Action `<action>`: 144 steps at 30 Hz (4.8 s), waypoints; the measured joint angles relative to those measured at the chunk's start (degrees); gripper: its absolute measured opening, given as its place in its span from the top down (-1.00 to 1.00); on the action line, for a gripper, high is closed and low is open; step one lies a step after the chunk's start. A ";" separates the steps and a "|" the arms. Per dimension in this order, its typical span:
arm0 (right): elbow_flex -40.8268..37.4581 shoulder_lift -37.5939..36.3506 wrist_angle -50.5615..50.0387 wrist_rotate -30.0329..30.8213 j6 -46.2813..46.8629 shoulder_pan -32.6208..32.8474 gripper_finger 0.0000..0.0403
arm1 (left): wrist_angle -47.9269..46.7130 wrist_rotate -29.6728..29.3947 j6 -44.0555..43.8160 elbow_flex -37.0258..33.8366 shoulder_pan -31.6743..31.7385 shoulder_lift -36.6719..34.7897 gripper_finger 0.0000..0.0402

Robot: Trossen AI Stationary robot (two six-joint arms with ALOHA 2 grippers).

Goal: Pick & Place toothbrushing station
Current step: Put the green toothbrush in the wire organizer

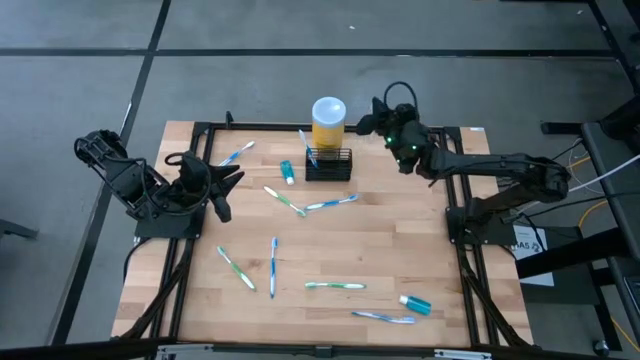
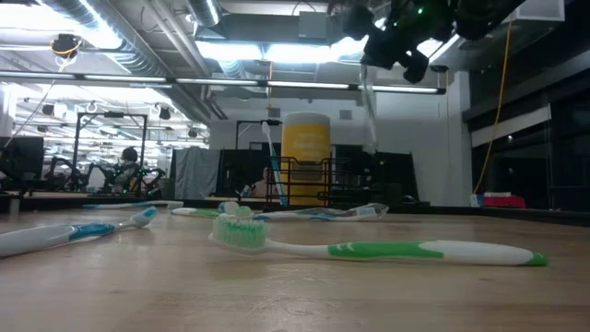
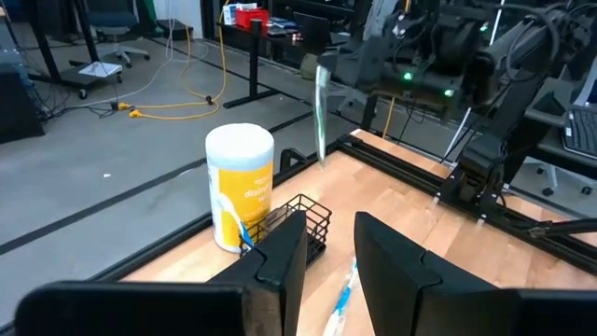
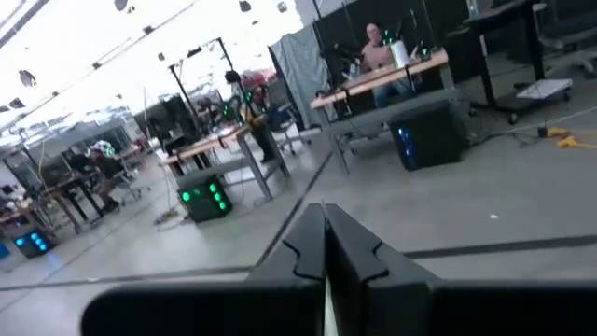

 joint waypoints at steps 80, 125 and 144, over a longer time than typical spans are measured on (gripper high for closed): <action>5.18 13.12 6.85 -5.51 1.50 2.96 1.00 | -0.14 3.21 -0.04 0.00 0.00 0.02 0.56; -5.21 13.18 13.34 0.36 14.21 1.56 1.00 | -0.16 4.08 -0.33 -0.02 0.01 0.02 0.56; -6.32 20.87 27.51 -3.01 16.70 1.37 1.00 | 0.68 4.16 -0.37 -0.02 0.00 0.02 0.56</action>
